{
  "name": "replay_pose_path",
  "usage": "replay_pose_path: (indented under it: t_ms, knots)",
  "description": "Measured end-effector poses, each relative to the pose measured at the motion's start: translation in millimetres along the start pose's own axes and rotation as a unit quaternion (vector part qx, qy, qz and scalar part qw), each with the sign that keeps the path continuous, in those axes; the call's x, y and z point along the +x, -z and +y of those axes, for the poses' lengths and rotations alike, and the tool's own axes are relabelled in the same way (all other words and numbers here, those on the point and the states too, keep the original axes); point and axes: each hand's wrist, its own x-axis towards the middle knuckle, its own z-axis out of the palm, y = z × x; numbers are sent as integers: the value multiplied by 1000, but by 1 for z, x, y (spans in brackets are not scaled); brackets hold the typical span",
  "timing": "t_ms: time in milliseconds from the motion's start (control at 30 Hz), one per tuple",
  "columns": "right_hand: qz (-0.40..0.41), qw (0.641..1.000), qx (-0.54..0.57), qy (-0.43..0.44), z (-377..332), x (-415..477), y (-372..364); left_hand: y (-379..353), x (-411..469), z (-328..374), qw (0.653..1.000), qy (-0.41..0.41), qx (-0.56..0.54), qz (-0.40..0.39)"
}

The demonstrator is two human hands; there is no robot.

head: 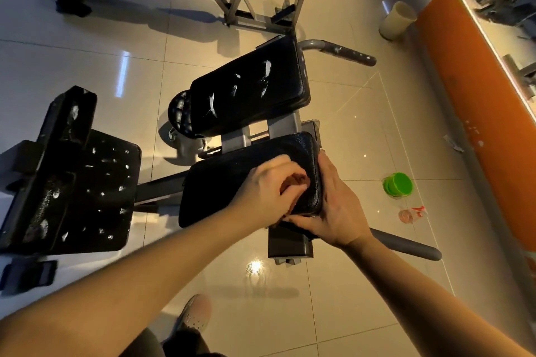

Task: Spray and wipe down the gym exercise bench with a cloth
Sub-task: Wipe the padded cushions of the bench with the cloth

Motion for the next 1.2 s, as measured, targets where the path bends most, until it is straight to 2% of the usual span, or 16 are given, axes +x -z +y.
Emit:
replay_pose_path:
  t_ms: [67, 167, 233, 400, 467, 500, 633, 667, 767, 900, 967, 1000, 1067, 1100, 1133, 1200]
  knots:
    - [-4, 1000, -22, -10, 3, -1, -2, -1, 33, -8, 999, 16, 23, 39]
    - [-10, 999, -32, -21, 7, -2, -4, 1, 79, -19, 989, 113, 28, 95]
    - [-9, 999, -30, -14, 8, -2, -3, 0, 73, -18, 988, 123, 28, 94]
    - [-5, 1000, -13, -3, 4, 0, -2, 6, -23, -1, 1000, -9, -7, -26]
    - [-4, 1000, -19, 0, 4, -1, -2, 6, -15, -9, 998, -42, 24, -41]
    - [-6, 1000, -26, -1, 6, -1, -3, 4, -1, -14, 999, -34, 36, -19]
    - [-16, 999, -39, -21, 9, -2, -4, 7, 63, -33, 985, 131, 52, 97]
    - [-17, 999, -39, -22, 10, -2, -5, 7, 66, -34, 982, 145, 57, 110]
    - [-18, 999, -23, -20, 8, 0, -2, 1, 32, -20, 989, 111, 35, 95]
    - [-16, 1000, -14, -14, 6, 1, -2, 5, -37, -16, 1000, 8, 6, -8]
    - [-16, 999, -18, -21, 5, 0, -1, 18, -37, -48, 997, 61, 50, 19]
    - [-16, 999, -19, -24, 6, 0, -1, 27, -32, -71, 987, 130, 74, 52]
    - [-17, 999, -18, -26, 6, -1, -2, 46, -19, -113, 947, 288, 95, 106]
    - [-18, 999, -14, -23, 7, -1, -2, 51, -13, -122, 929, 338, 95, 120]
    - [-19, 1000, -10, -23, 8, -1, -2, 49, -7, -118, 925, 345, 89, 130]
    - [-19, 999, -7, -25, 7, 0, -1, 29, 6, -82, 946, 291, 47, 134]
